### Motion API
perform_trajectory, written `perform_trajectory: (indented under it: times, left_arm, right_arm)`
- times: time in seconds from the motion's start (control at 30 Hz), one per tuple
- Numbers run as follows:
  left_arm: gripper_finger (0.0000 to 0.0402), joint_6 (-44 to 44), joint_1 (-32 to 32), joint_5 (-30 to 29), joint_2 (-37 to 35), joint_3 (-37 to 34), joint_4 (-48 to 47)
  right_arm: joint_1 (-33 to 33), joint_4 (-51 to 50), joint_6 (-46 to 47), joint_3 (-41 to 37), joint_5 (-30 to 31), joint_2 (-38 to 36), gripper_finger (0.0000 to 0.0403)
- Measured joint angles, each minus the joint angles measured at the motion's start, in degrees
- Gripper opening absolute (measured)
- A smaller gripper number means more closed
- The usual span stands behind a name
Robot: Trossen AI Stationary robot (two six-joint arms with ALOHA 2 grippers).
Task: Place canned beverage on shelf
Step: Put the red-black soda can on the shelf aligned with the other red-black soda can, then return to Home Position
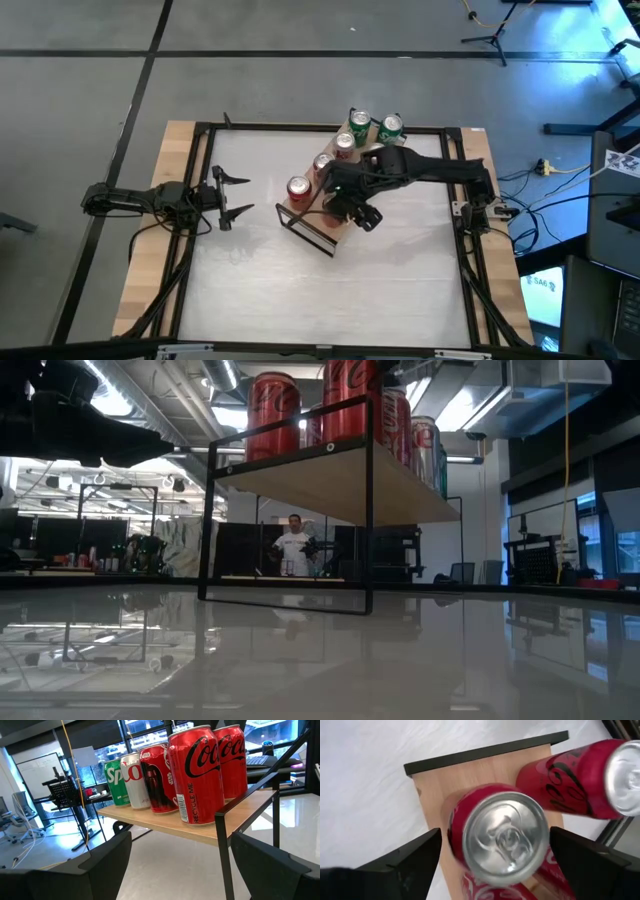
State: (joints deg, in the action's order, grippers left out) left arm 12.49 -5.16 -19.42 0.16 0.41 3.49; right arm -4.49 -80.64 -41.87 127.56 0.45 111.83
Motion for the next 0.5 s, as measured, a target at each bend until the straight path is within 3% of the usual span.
perform_trajectory:
  times: [0.3,0.5]
  left_arm:
    - [0.033,0.0,0.0,0.0,0.0,0.0,0.0]
    - [0.033,0.0,0.0,0.0,0.0,0.0,0.0]
  right_arm:
    - [0.0,-5.1,1.7,7.3,0.0,-0.2,0.0363]
    - [0.0,-7.6,6.0,7.4,0.0,-3.2,0.0363]
